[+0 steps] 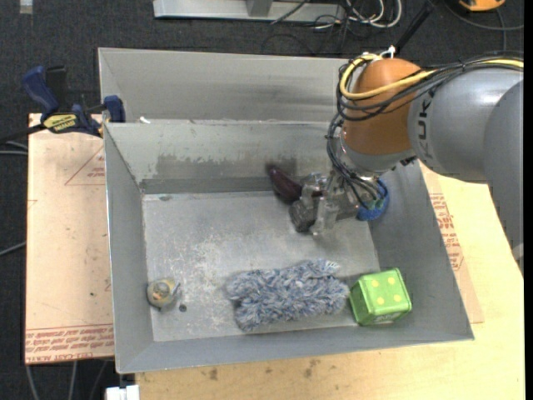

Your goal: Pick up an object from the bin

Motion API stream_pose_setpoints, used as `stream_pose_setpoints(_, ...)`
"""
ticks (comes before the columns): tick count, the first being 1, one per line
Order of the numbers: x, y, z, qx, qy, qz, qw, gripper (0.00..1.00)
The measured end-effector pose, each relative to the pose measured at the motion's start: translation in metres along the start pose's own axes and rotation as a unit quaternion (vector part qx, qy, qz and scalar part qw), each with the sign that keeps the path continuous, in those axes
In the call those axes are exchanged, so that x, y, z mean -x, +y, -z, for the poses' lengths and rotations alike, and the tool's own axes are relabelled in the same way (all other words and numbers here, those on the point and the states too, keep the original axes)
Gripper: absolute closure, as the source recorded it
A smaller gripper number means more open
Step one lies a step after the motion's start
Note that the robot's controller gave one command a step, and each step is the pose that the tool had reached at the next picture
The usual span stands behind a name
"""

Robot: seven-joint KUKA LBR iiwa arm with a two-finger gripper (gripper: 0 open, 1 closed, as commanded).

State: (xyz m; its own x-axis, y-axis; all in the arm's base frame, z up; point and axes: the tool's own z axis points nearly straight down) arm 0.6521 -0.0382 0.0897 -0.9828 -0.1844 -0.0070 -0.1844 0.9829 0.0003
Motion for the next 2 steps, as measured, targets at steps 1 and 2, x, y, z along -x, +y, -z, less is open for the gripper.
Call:
stream_pose_setpoints(1,0.0,0.0,0.0,0.0,0.0,0.0,1.0,1.0)
stream_pose_setpoints(2,-0.01,-0.006,0.136,0.0,0.0008,-0.011,0.9999,1.0)
